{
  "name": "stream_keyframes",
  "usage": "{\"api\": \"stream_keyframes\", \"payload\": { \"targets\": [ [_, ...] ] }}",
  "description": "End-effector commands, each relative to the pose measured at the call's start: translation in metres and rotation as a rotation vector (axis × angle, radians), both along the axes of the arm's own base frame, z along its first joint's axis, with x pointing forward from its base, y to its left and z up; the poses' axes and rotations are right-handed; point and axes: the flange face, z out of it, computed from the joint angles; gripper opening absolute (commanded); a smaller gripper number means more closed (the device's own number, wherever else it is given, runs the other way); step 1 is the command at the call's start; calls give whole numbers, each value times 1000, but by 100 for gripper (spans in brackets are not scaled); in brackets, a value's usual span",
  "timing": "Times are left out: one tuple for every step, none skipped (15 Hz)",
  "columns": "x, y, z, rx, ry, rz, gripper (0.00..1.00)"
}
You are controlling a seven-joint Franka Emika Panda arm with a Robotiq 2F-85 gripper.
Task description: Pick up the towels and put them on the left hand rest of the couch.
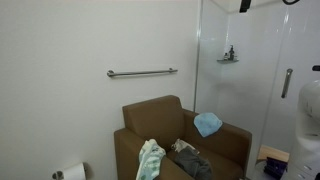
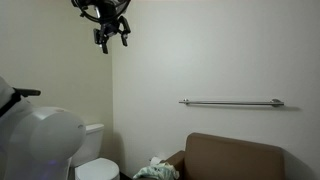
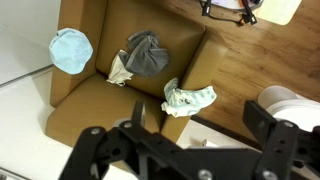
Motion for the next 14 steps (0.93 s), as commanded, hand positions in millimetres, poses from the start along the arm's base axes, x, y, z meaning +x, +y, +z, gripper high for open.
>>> {"api": "stream_keyframes", "payload": {
  "targets": [
    [4, 1, -1, -1, 8, 0, 100],
    [6, 1, -2, -2, 13, 0, 100],
    [6, 1, -2, -2, 15, 0, 100],
    [6, 1, -2, -2, 15, 0, 100],
    [6, 1, -2, -2, 14, 0, 100],
    [6, 1, -2, -1, 13, 0, 100],
    [6, 1, -2, -1, 13, 0, 100],
    [6, 1, -2, -1, 13, 0, 100],
    [6, 1, -2, -1, 13, 0, 100],
    [6, 1, -2, -1, 13, 0, 100],
    [6, 1, -1, -1, 13, 0, 100],
    [6, 1, -1, -1, 13, 0, 100],
    [6, 1, -1, -1, 13, 0, 100],
    [10, 3, -3, -3, -6, -1, 100]
  ]
}}
